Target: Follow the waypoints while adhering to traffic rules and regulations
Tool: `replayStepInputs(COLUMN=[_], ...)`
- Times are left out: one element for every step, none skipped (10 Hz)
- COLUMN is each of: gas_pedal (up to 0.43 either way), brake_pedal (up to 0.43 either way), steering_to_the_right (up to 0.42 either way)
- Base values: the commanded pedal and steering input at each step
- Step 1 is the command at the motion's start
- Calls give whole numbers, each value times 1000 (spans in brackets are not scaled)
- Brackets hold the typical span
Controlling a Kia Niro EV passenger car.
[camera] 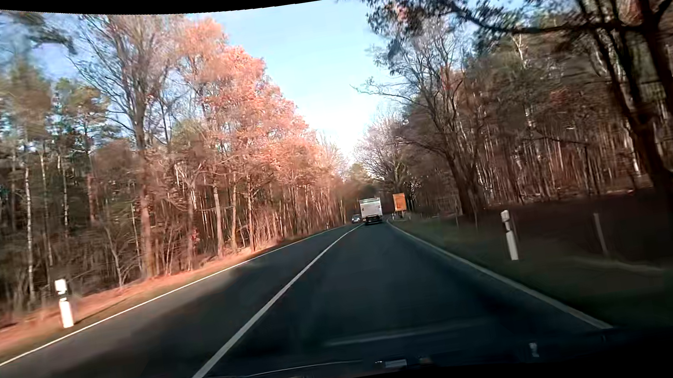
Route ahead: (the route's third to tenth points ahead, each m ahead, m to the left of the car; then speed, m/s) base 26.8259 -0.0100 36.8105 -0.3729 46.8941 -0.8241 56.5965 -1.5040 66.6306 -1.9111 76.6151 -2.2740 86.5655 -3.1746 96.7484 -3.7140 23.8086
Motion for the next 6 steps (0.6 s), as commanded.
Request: replayStepInputs(gas_pedal=[150,150,150,150,138,138], brake_pedal=[0,0,0,0,0,0], steering_to_the_right=[4,4,4,4,5,4])
